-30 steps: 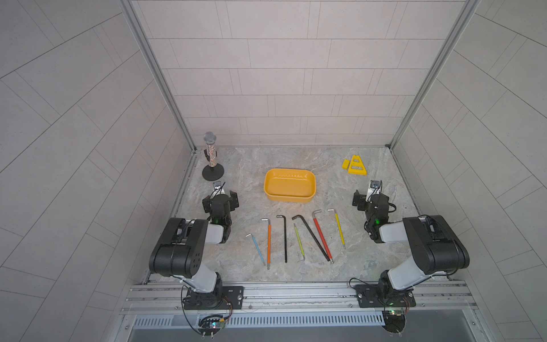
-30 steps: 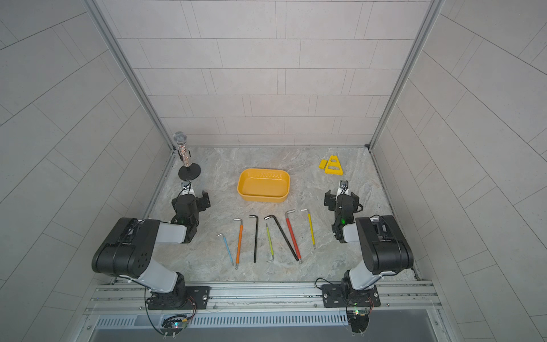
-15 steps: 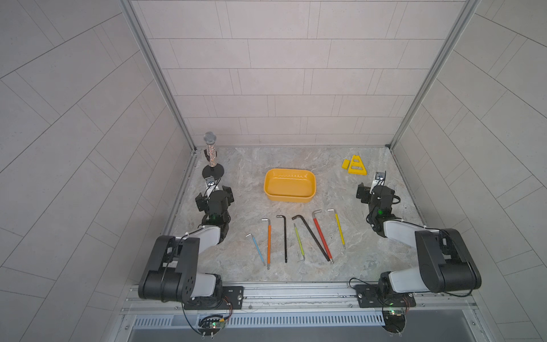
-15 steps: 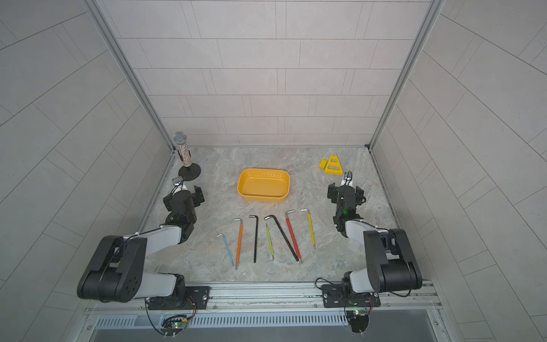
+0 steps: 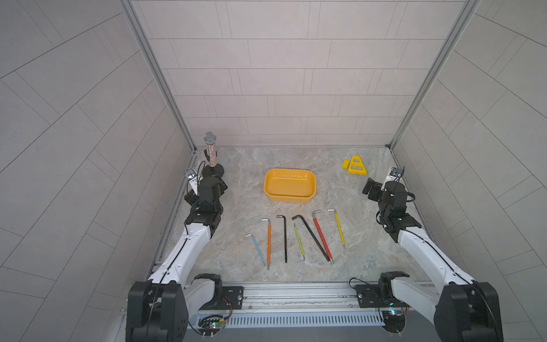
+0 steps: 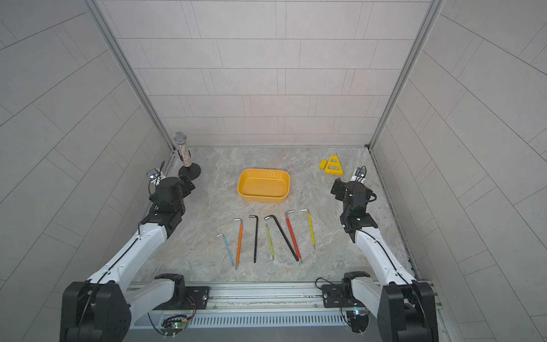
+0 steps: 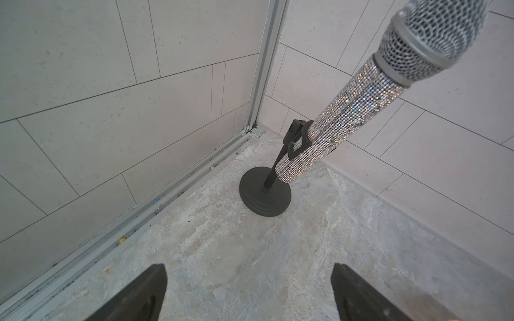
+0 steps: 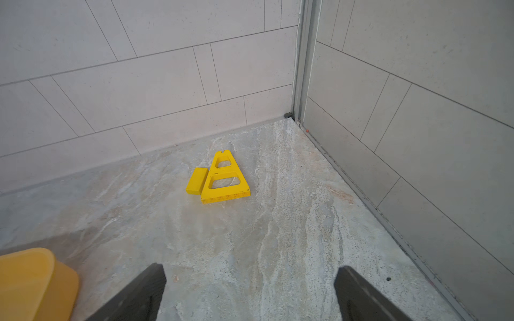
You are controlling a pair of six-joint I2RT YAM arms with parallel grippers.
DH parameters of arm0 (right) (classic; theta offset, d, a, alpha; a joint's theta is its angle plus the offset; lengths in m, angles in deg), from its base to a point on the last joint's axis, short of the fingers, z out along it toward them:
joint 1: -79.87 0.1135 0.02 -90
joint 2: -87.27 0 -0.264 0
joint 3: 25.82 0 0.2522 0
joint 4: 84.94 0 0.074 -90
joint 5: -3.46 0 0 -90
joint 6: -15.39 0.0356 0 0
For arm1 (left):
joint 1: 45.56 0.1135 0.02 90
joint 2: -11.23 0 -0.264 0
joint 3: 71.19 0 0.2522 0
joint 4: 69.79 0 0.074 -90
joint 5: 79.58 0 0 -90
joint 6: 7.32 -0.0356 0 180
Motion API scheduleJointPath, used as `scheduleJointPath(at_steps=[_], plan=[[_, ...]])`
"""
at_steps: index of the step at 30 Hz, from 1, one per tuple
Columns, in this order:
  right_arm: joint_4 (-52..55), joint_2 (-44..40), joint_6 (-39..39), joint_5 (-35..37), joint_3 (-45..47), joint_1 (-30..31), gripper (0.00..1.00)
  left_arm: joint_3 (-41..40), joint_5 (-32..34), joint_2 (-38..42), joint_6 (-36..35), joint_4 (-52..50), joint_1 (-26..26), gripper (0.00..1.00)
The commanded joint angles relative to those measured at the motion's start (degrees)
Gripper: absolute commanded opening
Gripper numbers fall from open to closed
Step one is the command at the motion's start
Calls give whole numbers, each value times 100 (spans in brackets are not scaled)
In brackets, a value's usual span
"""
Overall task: Put the hex key on the desktop into the storage box
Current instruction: Pick up the Allen key from the center of the board.
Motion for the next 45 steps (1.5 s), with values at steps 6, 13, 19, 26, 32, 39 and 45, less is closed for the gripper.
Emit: scheduleJointPath(at_steps=[6,13,19,26,32,39,45], plan=[[2072,-6,648,-977,-743,6,100,544,-1455,117,529,-1952,44,100],[2468,294,1448,-1937,-719,10,94,872,-2495,-42,742,-3066,37,99],[2851,491,1589,-2484,-883,212,91,668,-3508,79,1095,-3194,22,99],[3579,495,1123,-2303,-1255,894,91,652,-4027,39,1130,-3479,-183,99],[4057,564,943,-1828,-1312,1700,85,613,-4272,-179,945,-3803,-735,100],[4285,842,1050,-1413,-1531,2715,81,632,-4206,-145,730,-4094,-1128,100],[4136,1072,1044,-1032,-1403,3029,81,308,-4427,46,772,-3668,-1133,100]])
